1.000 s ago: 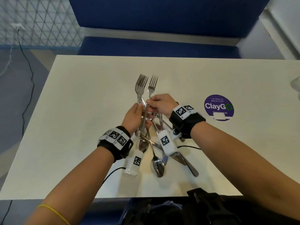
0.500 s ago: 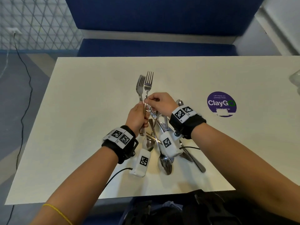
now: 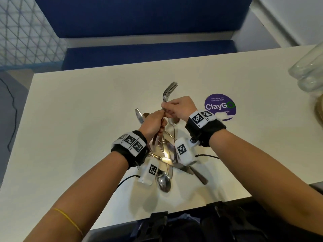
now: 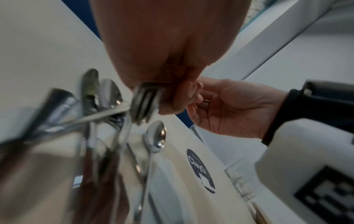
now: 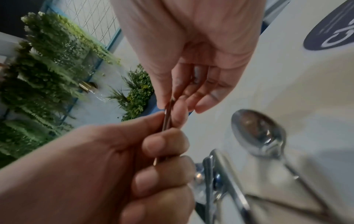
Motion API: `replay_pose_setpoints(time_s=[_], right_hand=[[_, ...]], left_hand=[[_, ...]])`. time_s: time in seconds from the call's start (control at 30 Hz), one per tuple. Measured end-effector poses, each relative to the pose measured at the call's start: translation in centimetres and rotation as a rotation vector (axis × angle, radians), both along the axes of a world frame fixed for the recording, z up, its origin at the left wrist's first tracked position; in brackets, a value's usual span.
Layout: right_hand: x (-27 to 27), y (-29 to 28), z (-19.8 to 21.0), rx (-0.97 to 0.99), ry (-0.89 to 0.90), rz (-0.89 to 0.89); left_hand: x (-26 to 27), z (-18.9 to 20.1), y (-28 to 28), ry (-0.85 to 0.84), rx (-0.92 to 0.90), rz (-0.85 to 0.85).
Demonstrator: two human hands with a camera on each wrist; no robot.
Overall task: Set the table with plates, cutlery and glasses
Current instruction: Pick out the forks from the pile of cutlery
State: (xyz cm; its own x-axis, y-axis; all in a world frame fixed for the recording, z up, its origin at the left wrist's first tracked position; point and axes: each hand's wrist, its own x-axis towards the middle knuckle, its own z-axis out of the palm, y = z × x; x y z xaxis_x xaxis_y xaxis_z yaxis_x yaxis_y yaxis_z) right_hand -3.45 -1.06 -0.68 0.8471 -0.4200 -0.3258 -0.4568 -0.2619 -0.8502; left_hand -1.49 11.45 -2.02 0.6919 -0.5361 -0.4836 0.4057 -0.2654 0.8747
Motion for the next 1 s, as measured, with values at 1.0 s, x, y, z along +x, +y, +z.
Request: replay_pose_setpoints(time_s=[1.0], right_hand=[[-14.4, -38.4, -1.4, 0.107, 0.161, -0.241]], left_hand=[[-12.8, -2.1, -37.2, 0.114, -0.012, -0.257]])
